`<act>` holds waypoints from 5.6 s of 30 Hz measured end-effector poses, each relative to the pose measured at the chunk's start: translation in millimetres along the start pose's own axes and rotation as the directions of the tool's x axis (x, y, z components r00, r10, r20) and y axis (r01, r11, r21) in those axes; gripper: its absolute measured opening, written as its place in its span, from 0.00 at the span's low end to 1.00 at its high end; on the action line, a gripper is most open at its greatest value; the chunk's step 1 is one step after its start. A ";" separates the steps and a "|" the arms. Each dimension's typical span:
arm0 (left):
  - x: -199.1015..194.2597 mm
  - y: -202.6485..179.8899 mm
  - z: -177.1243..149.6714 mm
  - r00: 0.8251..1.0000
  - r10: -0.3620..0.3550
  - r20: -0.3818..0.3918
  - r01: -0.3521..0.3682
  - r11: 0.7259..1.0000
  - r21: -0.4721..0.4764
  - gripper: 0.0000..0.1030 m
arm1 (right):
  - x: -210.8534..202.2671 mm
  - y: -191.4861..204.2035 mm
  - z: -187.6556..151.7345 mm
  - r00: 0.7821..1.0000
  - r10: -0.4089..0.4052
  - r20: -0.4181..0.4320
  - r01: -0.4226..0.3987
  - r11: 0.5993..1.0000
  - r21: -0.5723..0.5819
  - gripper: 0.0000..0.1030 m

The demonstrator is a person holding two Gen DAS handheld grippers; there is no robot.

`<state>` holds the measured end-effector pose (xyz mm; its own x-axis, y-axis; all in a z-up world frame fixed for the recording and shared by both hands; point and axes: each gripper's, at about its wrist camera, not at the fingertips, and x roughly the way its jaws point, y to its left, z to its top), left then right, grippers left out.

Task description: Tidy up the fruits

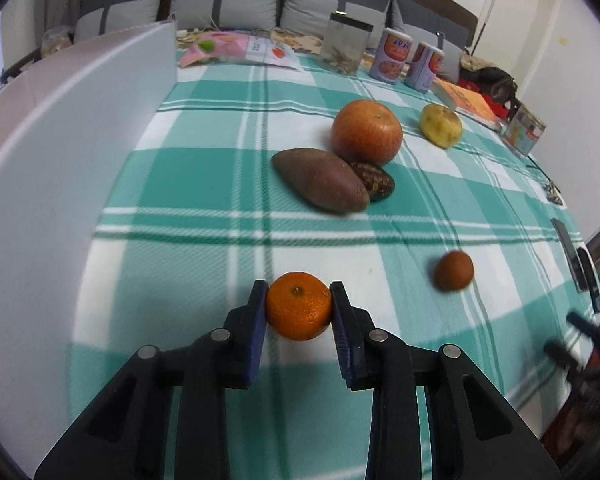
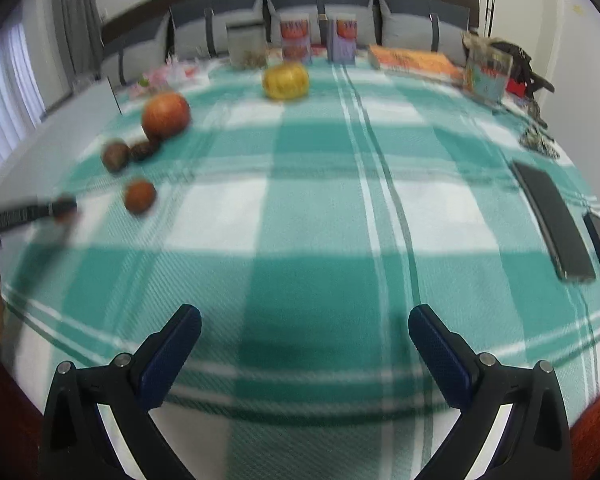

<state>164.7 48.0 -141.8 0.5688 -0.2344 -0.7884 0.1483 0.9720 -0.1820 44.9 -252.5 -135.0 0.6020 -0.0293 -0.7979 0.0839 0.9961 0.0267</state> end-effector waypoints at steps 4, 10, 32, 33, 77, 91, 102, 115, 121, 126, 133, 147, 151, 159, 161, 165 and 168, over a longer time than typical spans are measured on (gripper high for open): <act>-10.3 6.9 -2.4 0.999 -0.024 0.021 0.024 1.000 -0.012 0.30 | 5.1 20.4 23.5 0.993 0.117 -0.012 -0.117 0.993 -0.028 0.99; -10.7 14.0 -2.0 0.999 -0.046 0.029 0.047 0.999 -0.027 0.30 | 40.2 73.5 58.3 0.948 0.276 -0.157 -0.300 0.941 -0.155 0.79; -13.3 37.2 -5.0 0.999 -0.043 0.006 0.043 0.994 -0.100 0.30 | 161.7 245.1 157.3 0.884 0.046 -0.465 -0.333 0.760 -0.558 0.39; -15.9 38.3 -4.5 0.999 -0.048 0.011 0.049 0.993 -0.106 0.29 | 155.7 242.3 160.5 0.886 0.070 -0.457 -0.340 0.769 -0.541 0.39; -198.7 234.1 43.9 0.932 0.359 0.060 -0.308 0.867 -0.392 0.81 | -27.0 418.1 151.6 0.818 0.470 -0.331 -0.574 0.639 -0.512 0.82; -164.5 9.7 25.2 0.964 0.167 0.206 -0.147 0.983 -0.108 0.84 | -61.3 164.7 118.4 0.952 0.307 -0.019 -0.297 0.902 -0.313 0.93; -79.3 -80.5 -20.1 0.980 0.159 0.123 -0.161 0.987 0.009 0.84 | -35.2 8.6 27.1 0.996 0.056 0.070 -0.050 0.995 -0.086 0.94; -20.5 -91.0 -54.0 0.989 0.144 0.041 -0.146 0.989 0.038 0.84 | -16.4 4.9 0.7 0.995 0.036 0.091 -0.025 0.992 -0.121 0.94; -6.7 -88.7 -56.6 0.989 0.147 0.026 -0.148 0.988 0.038 0.84 | -9.4 3.9 -1.5 0.996 0.011 0.084 -0.001 0.993 -0.120 0.94; 1.3 -89.3 -59.2 0.987 0.160 0.016 -0.161 0.986 0.047 0.85 | -4.7 3.6 -2.7 0.997 0.006 0.077 0.003 0.993 -0.122 0.94; 5.9 -94.6 -61.6 0.984 0.175 0.020 -0.176 0.982 0.071 0.91 | 1.9 0.9 -3.2 0.998 0.001 0.063 0.006 0.993 -0.115 0.94; 7.0 -94.0 -62.0 0.983 0.179 0.023 -0.181 0.981 0.077 0.93 | 8.4 2.8 -4.1 0.999 -0.005 0.049 0.011 0.993 -0.120 0.94; 6.8 -94.4 -62.1 0.983 0.180 0.026 -0.182 0.980 0.077 0.93 | 11.2 4.0 -4.7 0.999 -0.003 0.043 0.009 0.993 -0.122 0.94; 6.3 -94.6 -61.8 0.982 0.185 0.026 -0.186 0.980 0.076 0.94 | 13.3 5.0 -3.6 0.999 0.006 0.045 -0.001 0.993 -0.116 0.94; 6.3 -94.5 -61.7 0.982 0.185 0.026 -0.186 0.980 0.076 0.94 | 12.2 4.9 -2.7 0.999 0.005 0.053 0.001 0.993 -0.116 0.94; 6.4 -94.4 -61.9 0.983 0.182 0.025 -0.184 0.980 0.076 0.94 | 10.7 3.8 0.0 0.998 -0.004 0.068 0.012 0.993 -0.120 0.94; 7.2 -93.6 -61.0 0.984 0.176 0.020 -0.177 0.981 0.076 0.94 | 14.0 2.9 0.8 0.998 -0.016 0.061 0.024 0.991 -0.129 0.94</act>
<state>105.6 -43.8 -166.3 0.6018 -0.0601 -0.7964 0.1066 0.9943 0.0055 54.2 -250.1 -145.6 0.6476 -0.0507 -0.7603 -0.0046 0.9975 -0.0704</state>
